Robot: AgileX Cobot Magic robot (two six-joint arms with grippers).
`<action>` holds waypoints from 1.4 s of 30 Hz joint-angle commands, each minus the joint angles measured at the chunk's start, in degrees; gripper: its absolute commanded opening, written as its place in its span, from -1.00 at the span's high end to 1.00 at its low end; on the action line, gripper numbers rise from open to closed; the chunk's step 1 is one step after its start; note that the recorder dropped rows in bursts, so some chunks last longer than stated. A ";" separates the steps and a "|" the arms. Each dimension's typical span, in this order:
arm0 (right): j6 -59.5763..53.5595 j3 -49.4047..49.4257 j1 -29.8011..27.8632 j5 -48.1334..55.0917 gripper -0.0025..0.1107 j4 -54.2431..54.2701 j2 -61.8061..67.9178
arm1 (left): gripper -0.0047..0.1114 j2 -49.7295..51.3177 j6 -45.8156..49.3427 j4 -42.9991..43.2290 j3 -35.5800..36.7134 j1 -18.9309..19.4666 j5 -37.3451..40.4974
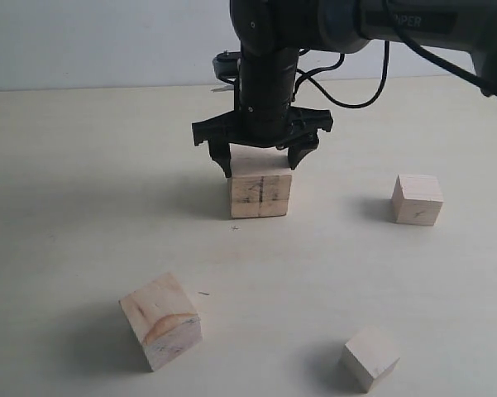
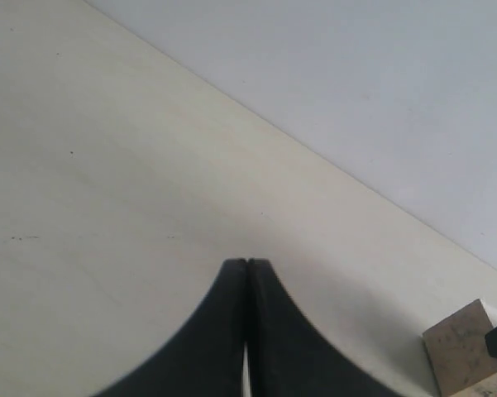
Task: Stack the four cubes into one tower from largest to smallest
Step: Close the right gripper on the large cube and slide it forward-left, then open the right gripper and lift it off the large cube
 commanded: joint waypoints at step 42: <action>-12.68 0.06 0.07 7.47 -0.22 -12.53 -4.71 | 0.92 0.14 -0.19 -0.18 -0.16 -0.31 -0.34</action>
